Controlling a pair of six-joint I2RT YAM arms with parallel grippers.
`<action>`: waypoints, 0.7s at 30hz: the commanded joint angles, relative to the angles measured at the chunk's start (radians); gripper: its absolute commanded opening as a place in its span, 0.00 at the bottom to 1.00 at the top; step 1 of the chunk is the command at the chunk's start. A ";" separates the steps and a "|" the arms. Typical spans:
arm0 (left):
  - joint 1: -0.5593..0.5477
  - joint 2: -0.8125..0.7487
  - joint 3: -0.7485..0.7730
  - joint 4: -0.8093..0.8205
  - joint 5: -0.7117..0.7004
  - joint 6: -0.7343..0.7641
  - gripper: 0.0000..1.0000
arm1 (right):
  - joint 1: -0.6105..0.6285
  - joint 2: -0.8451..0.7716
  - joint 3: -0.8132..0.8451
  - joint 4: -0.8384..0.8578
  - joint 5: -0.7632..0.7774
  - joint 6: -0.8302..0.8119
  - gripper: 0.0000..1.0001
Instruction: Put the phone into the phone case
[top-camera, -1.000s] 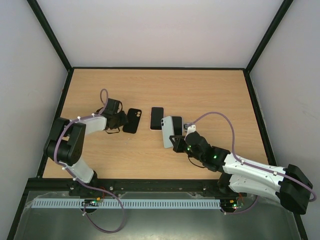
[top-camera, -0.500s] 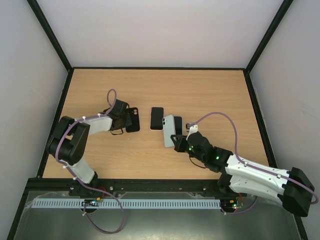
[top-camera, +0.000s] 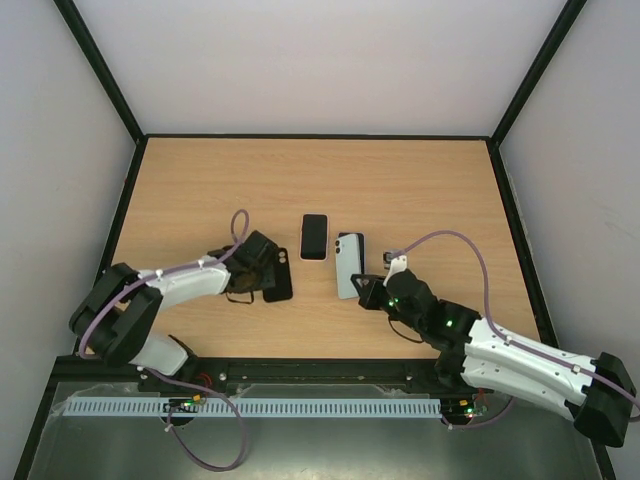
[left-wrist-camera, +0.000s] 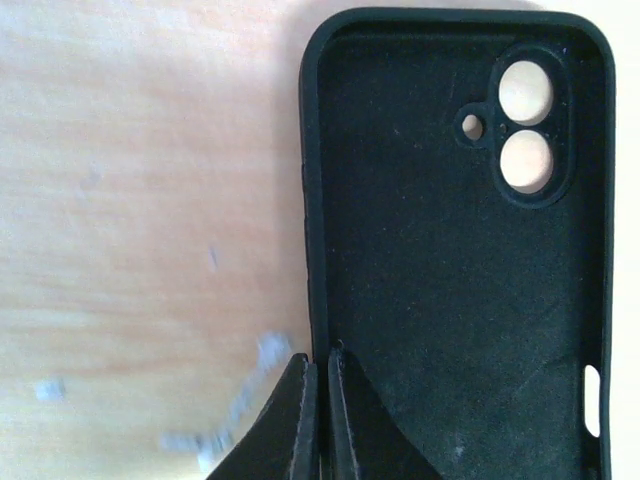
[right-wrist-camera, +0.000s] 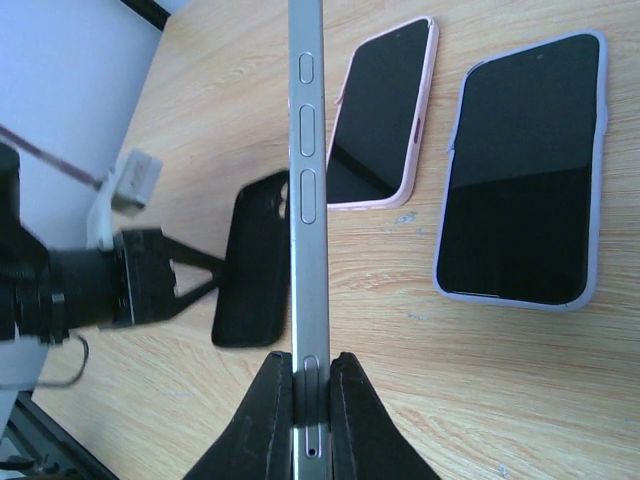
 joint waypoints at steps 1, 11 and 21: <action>-0.122 -0.073 -0.079 -0.088 -0.009 -0.153 0.03 | -0.005 -0.061 0.004 -0.028 0.038 0.015 0.02; -0.303 -0.096 -0.122 0.109 0.127 -0.344 0.30 | -0.004 0.016 0.006 -0.017 -0.032 0.049 0.02; -0.204 -0.224 -0.199 0.228 0.202 -0.333 0.63 | 0.010 0.134 0.036 0.020 -0.071 0.018 0.02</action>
